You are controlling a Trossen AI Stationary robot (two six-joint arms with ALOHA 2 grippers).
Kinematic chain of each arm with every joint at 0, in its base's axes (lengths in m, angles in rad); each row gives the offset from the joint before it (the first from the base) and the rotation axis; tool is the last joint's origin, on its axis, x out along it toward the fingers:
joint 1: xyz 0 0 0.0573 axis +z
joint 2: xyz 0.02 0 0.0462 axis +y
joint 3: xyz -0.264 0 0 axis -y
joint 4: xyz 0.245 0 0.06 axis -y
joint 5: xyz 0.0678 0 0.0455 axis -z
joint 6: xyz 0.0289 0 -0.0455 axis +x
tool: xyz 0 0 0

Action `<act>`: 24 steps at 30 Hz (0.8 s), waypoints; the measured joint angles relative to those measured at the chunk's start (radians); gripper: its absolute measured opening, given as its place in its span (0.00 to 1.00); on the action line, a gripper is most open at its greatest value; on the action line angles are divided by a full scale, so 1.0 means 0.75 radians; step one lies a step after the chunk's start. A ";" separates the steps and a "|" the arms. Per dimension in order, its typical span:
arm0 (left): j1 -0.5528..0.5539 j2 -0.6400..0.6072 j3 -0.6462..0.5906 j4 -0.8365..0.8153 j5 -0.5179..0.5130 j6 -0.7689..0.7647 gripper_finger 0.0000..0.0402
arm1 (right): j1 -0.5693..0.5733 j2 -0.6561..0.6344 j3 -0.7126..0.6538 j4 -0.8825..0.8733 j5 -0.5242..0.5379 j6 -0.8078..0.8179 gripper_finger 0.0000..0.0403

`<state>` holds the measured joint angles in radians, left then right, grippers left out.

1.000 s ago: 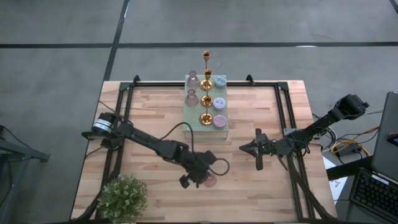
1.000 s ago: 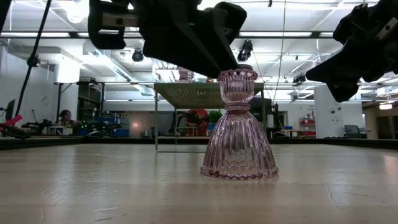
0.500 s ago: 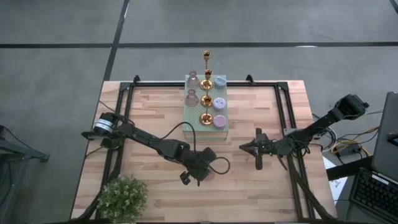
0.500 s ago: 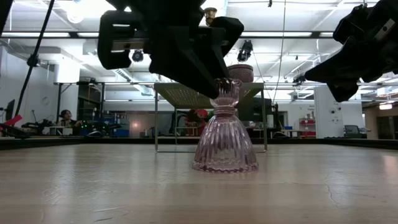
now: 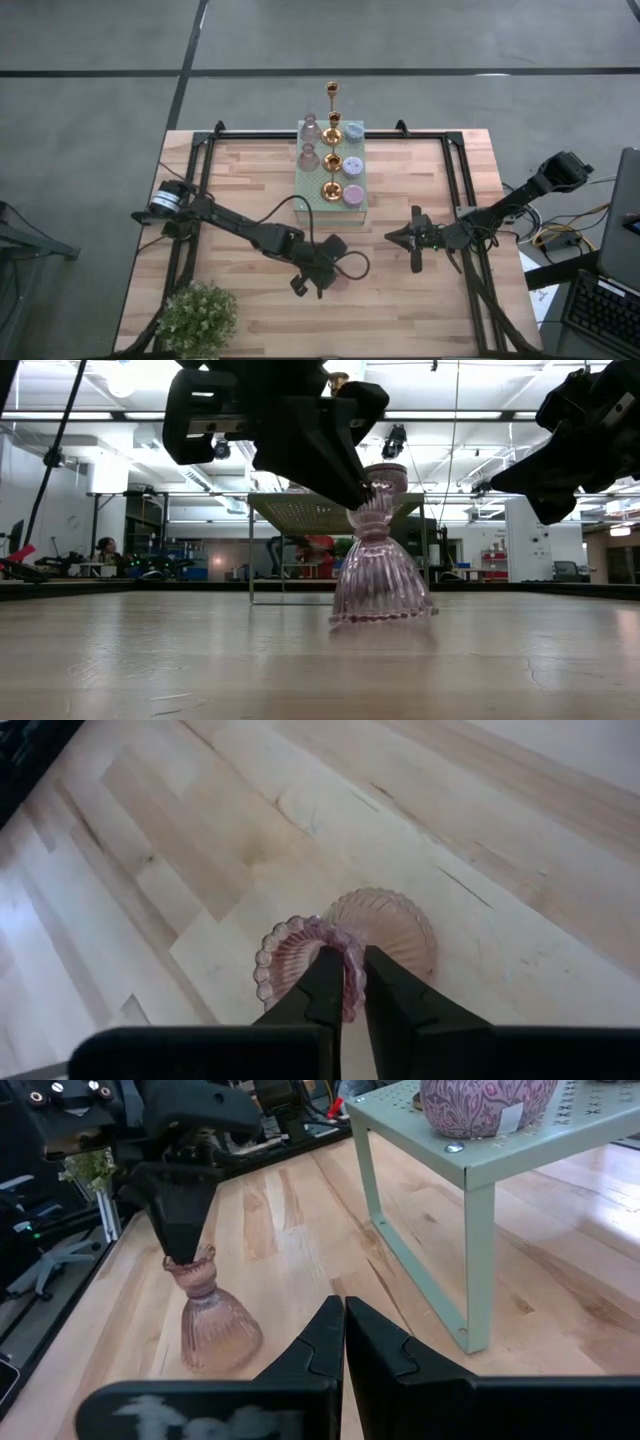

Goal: Pick & Place candle stick holders
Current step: Put the pink glass candle holder on the shelf aligned with the other pink glass candle holders

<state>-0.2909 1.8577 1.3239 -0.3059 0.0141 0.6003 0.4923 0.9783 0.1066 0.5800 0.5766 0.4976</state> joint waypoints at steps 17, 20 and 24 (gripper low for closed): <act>-0.001 -0.291 0.054 -0.487 -0.275 -0.133 0.06 | 0.000 0.000 -0.003 -0.002 0.000 0.000 0.02; 0.002 -0.374 0.086 -0.591 -0.339 -0.146 0.06 | 0.001 0.000 -0.003 -0.002 0.000 0.000 0.02; 0.003 -0.483 0.110 -0.643 -0.446 -0.153 0.06 | 0.001 0.000 -0.003 -0.002 0.000 0.000 0.02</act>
<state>-0.2886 1.4955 1.4063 -0.7880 -0.3204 0.4854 0.4927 0.9783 0.1043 0.5785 0.5766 0.4977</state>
